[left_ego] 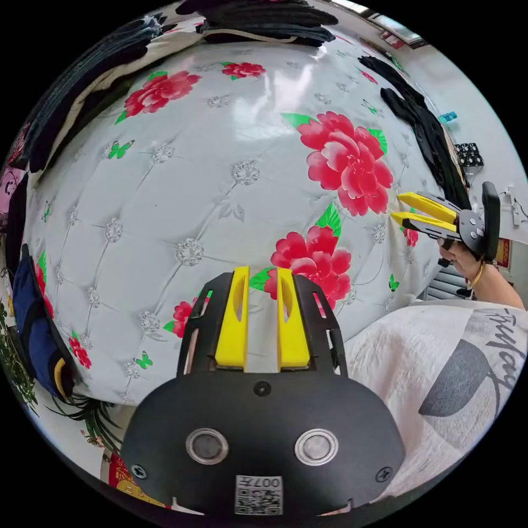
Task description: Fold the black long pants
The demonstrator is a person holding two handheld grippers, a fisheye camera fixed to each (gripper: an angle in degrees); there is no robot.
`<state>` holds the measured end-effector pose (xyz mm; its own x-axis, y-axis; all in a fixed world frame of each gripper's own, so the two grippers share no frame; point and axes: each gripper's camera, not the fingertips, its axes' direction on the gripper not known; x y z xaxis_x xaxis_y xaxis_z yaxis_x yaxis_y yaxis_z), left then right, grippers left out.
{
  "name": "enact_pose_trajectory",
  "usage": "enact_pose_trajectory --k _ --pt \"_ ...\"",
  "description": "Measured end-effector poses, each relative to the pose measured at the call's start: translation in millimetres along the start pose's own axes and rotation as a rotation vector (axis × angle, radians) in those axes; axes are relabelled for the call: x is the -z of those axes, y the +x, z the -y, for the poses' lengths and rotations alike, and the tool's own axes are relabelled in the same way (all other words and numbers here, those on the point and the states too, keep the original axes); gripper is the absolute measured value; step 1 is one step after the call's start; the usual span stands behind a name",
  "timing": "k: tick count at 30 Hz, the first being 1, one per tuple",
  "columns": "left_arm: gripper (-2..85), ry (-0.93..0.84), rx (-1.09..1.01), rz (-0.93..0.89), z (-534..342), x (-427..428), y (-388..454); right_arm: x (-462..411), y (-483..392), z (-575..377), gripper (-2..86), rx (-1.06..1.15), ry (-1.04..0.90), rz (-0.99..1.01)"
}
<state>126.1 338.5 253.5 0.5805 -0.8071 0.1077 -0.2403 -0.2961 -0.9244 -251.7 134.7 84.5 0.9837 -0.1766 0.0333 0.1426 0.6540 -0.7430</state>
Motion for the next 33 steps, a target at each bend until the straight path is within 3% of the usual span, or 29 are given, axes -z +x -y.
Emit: enact_pose_trajectory --k 3,7,12,18,23,26,31,33 --pt "7.6 0.001 -0.072 0.172 3.6 -13.0 20.4 1.3 9.4 13.0 9.5 -0.005 0.027 0.026" --pt "7.4 0.005 -0.047 0.166 8.0 -22.1 6.1 21.1 85.8 20.4 9.3 -0.182 0.07 0.039" --pt "7.5 -0.027 0.002 0.14 20.2 -27.9 -15.8 89.3 303.5 -47.5 9.5 -0.716 0.264 -0.154" --pt "7.5 -0.09 0.055 0.153 39.2 -31.6 -34.1 162.0 498.1 -163.6 9.8 -1.156 0.29 -0.455" --pt "7.6 -0.105 0.104 0.155 46.6 -28.9 -51.4 180.5 593.6 -209.1 8.9 -1.186 0.093 -0.617" --pt "7.5 -0.109 0.12 0.172 48.9 -26.7 -55.3 151.7 632.6 -225.7 7.0 -1.177 -0.065 -0.443" --pt "7.4 -0.114 0.147 0.195 50.9 -18.0 -66.0 145.9 611.1 -209.7 2.9 -1.05 -0.098 -0.546" --pt "7.3 -0.108 0.145 0.196 49.3 -13.6 -70.4 169.1 567.9 -193.3 1.7 -0.874 0.089 -0.477"
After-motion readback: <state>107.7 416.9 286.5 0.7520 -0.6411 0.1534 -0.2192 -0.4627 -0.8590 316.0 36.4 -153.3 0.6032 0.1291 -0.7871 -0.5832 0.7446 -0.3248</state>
